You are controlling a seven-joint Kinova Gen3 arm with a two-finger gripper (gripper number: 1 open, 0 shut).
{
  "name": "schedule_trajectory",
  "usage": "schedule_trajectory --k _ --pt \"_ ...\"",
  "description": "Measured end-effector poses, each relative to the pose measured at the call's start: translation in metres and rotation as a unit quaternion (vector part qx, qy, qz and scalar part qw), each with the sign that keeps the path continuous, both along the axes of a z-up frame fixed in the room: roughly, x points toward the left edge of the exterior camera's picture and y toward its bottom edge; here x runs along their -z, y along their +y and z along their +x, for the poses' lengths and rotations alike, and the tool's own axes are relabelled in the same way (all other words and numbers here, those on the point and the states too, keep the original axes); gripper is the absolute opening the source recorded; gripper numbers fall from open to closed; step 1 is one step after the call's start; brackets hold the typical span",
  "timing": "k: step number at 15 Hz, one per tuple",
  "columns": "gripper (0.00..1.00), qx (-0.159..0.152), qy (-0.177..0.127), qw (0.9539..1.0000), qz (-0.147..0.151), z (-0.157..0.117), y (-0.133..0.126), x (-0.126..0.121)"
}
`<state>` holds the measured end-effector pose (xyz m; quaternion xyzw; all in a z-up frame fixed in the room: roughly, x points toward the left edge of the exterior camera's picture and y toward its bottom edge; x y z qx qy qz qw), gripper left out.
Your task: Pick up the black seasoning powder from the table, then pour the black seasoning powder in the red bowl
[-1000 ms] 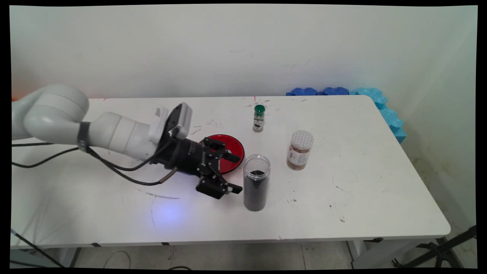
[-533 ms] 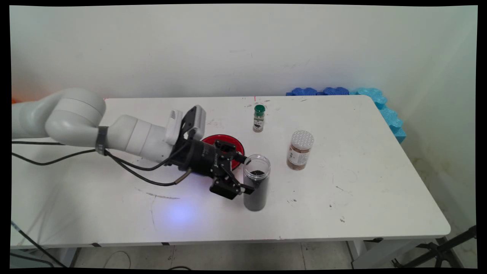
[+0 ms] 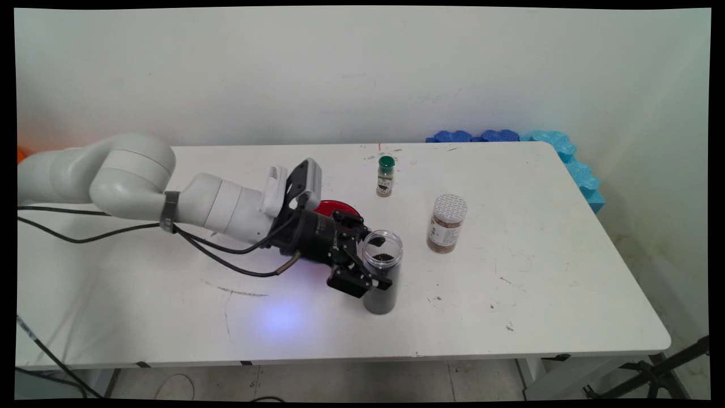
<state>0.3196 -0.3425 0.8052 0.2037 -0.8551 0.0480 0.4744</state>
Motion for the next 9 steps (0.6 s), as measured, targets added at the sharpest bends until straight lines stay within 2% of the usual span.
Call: schedule_trajectory --k 1,2,9 --pt "1.0 0.0 -0.001 1.0 0.0 -0.001 -0.0004 0.0006" --pt "0.0 0.0 -0.001 1.0 -0.001 -0.0015 -0.0009 0.0011" --pt "0.0 0.006 -0.004 1.0 -0.001 -0.0033 -0.0003 0.0002"
